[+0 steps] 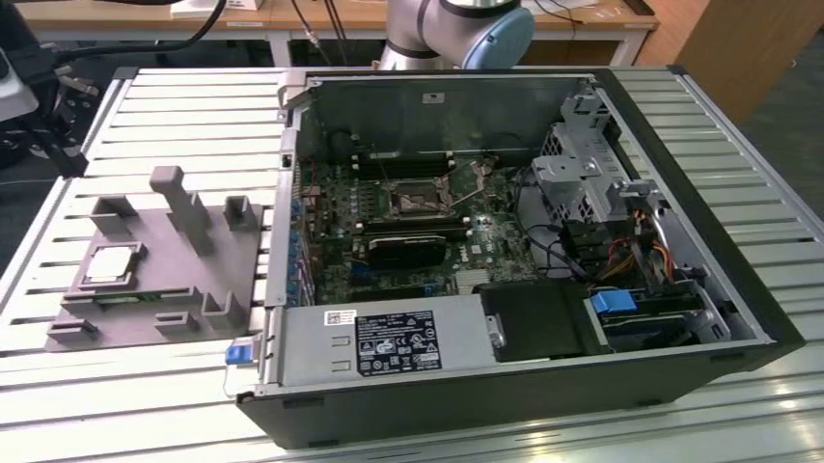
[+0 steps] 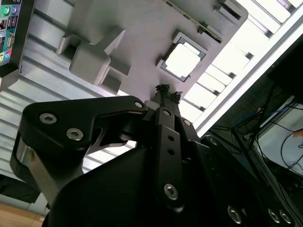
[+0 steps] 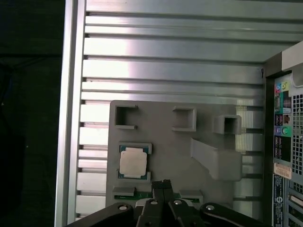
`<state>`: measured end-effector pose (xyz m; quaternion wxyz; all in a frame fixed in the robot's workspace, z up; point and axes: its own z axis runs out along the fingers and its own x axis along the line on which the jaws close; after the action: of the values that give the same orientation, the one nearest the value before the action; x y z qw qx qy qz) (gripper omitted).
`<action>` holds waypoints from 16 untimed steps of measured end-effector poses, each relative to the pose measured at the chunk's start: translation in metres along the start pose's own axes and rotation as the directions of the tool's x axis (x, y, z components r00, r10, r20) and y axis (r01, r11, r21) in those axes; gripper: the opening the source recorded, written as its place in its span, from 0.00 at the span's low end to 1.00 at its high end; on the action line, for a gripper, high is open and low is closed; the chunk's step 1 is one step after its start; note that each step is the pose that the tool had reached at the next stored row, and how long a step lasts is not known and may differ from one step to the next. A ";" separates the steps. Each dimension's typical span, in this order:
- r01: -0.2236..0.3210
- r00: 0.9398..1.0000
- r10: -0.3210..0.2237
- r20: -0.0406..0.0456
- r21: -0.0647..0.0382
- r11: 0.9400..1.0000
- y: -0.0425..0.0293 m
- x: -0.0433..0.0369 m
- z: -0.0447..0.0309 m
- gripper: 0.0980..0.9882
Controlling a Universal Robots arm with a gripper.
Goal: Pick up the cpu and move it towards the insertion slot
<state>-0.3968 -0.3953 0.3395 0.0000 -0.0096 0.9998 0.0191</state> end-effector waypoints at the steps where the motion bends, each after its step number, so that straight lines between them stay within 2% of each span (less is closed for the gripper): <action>1: 0.000 1.000 0.000 0.000 0.000 1.000 0.0000 0.0002 0.0016 0.00; 16: 0.000 1.000 0.000 0.006 0.000 1.000 -0.0009 0.0044 0.0286 0.00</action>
<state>-0.4013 -0.3952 0.3109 0.0028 -0.0095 0.9998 0.0191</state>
